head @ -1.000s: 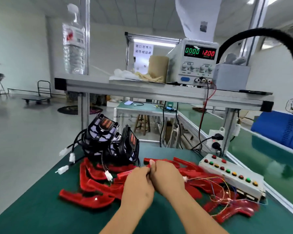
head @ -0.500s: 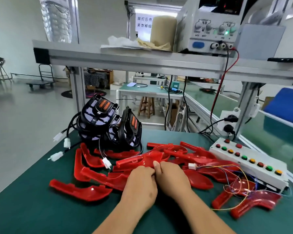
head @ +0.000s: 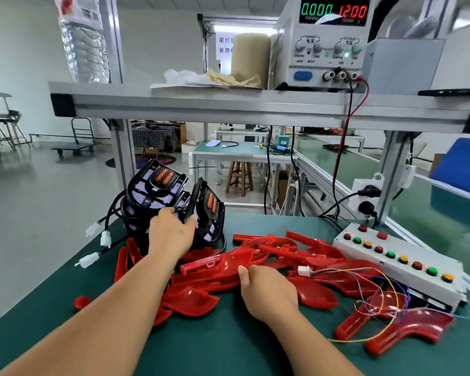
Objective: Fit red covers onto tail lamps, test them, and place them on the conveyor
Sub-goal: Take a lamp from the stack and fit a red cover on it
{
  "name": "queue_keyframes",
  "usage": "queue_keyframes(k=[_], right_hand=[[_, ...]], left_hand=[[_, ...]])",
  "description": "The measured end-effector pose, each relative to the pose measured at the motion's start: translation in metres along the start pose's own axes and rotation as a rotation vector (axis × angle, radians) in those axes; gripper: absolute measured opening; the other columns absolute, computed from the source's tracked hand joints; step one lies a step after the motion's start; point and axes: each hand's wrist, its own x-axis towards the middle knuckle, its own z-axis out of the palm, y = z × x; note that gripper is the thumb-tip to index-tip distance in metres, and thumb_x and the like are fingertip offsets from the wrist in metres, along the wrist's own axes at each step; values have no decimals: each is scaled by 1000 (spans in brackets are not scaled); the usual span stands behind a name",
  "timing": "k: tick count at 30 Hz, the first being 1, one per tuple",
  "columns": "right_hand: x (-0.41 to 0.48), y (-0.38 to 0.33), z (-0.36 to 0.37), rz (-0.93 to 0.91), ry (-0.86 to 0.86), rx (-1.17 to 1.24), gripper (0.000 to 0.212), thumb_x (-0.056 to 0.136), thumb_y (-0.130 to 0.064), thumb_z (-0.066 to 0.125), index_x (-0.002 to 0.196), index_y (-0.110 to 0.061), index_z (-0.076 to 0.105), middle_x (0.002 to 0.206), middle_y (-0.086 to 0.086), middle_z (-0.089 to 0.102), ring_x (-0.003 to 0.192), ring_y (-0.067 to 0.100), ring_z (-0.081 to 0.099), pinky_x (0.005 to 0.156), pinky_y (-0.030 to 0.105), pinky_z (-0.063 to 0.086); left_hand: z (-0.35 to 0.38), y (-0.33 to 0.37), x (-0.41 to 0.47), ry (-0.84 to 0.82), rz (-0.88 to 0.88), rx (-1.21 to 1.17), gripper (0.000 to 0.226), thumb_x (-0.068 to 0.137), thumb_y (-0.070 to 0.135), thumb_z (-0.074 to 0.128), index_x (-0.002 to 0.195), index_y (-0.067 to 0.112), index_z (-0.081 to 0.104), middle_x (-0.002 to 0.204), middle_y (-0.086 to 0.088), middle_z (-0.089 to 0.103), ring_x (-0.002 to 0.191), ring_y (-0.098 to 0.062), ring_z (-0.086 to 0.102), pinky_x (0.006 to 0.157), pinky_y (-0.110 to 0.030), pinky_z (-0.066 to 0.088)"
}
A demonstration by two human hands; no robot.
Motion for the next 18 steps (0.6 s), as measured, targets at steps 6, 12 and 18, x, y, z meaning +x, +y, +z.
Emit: queue_keyframes(k=[6,12,18], right_hand=[[0,-1,-1,4,-2,-10,44,102,-50,22,70,-25,39,96,-1,65,94,25,62,71,34,40],[-2,-1,0,1,12,-2,44,101,-50,23,71,-24,40,100,1,66,96,27,62,70,35,39],[-2,-6,-9,84,116,188,48,100,-54,20,68,-26,42,83,-5,60,80,21,57,69,34,40]], left_hand=[[25,-5,18,-176,-15,230,51,94,46,57,118,2,59,111,-18,69,107,-35,63,80,-31,46],[24,-5,23,-161,-150,-193,23,95,15,55,75,3,53,53,-4,67,58,-16,69,70,-34,56],[10,28,-9,-225,-367,-972,8,96,10,60,92,4,62,87,-5,65,54,-10,65,49,-21,56]])
